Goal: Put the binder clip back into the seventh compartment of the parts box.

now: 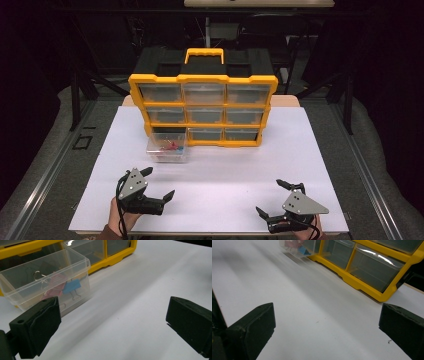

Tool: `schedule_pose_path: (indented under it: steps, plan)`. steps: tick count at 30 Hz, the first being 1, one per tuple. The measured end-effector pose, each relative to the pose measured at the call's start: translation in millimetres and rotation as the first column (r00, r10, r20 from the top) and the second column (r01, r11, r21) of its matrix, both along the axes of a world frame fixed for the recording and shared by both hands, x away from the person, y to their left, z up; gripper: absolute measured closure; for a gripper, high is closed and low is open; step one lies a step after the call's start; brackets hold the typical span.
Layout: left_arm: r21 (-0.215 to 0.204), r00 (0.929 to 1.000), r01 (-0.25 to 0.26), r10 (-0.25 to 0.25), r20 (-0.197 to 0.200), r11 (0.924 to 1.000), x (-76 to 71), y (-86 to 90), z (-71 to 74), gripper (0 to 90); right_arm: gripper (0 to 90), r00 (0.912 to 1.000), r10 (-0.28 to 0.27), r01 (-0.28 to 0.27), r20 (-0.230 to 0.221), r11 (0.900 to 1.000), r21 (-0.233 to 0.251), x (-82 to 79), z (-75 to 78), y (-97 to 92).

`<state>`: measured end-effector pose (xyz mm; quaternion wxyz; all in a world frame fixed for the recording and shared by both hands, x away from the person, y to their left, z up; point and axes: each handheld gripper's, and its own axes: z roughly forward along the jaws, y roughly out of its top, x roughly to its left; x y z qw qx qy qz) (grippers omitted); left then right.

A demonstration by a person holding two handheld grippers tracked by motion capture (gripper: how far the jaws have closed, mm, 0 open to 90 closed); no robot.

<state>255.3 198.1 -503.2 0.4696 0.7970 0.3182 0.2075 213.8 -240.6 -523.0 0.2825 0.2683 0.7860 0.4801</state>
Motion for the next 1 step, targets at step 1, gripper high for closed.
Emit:
schedule_pose_path:
  steps: [1]
  plan:
    - [-0.002, 1.0000, -0.001, 0.001, -0.004, 1.0000, 0.4, 0.1, -0.2, 0.0, 0.0, 1.0000, 0.005, -0.005, 0.004, 1.0000, 0.001, -0.1, 0.1, -0.1]
